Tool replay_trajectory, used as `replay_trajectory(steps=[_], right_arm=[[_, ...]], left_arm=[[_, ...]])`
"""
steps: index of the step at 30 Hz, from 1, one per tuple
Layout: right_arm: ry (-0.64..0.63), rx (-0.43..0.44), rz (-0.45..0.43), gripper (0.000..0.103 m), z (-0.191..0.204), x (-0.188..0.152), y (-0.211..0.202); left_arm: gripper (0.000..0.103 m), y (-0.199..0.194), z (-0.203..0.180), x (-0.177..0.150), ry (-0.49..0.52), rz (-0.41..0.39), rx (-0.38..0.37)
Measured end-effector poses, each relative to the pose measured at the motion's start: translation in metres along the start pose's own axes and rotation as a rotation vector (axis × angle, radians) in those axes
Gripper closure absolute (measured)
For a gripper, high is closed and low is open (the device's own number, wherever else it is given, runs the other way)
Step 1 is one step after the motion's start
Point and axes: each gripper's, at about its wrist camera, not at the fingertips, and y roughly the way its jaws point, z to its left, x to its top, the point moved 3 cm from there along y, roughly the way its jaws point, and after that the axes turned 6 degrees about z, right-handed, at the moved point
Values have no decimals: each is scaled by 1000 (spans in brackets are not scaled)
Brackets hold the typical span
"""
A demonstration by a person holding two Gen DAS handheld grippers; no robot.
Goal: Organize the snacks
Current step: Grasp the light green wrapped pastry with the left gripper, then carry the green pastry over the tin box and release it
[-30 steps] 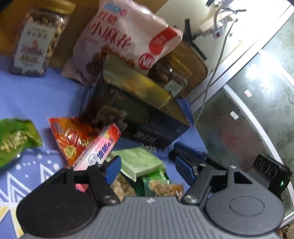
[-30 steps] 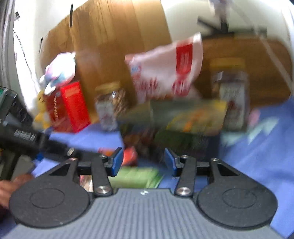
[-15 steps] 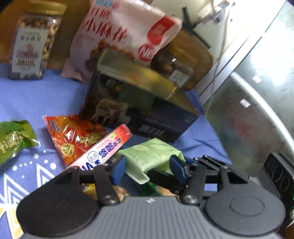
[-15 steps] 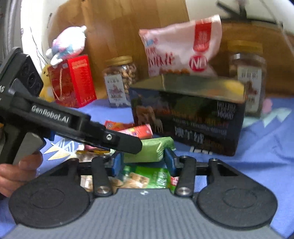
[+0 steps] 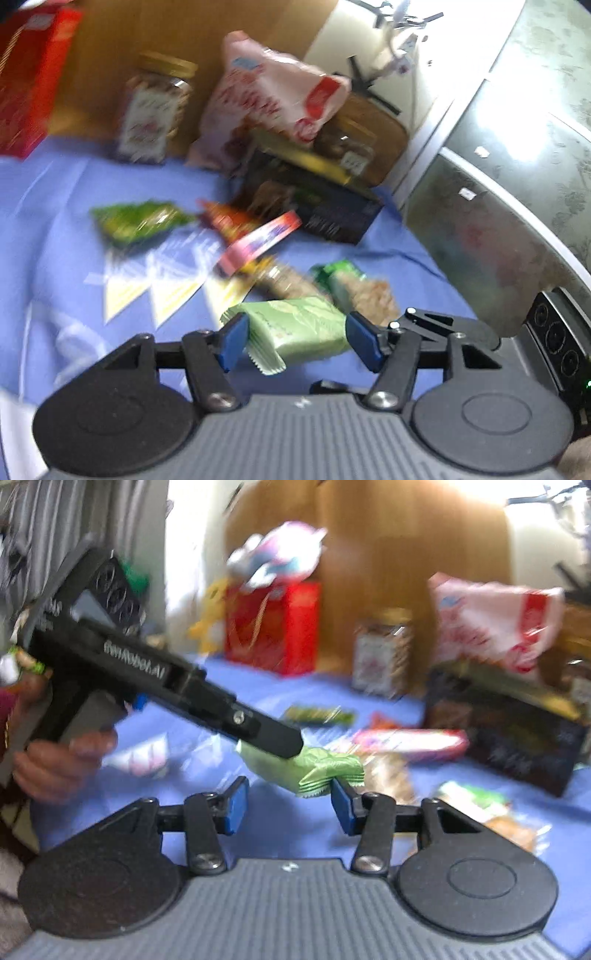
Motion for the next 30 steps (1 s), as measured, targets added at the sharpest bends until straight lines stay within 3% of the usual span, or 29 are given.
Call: replay_trajectory(steps=[4, 6, 11, 14, 17, 23, 30], right_arm=[[-26, -17, 83, 50, 8, -5, 12], [1, -20, 104, 40, 2, -5, 13], [40, -23, 137, 38, -5, -5, 15], [3, -22, 158, 38, 1, -1, 21], [-29, -2, 163, 51, 7, 3, 26], [-57, -59, 79, 57, 3, 13, 19], [-71, -214, -115, 57, -41, 53, 1]], left_arm=[[41, -3, 5, -6, -12, 8, 8], [37, -7, 7, -4, -10, -2, 1], [39, -7, 17, 0, -38, 1, -17], [45, 9, 19, -6, -51, 55, -8], [53, 15, 15, -10, -32, 60, 7], [53, 2, 4, 11, -6, 6, -21], [52, 19, -37, 88, 162, -130, -3]])
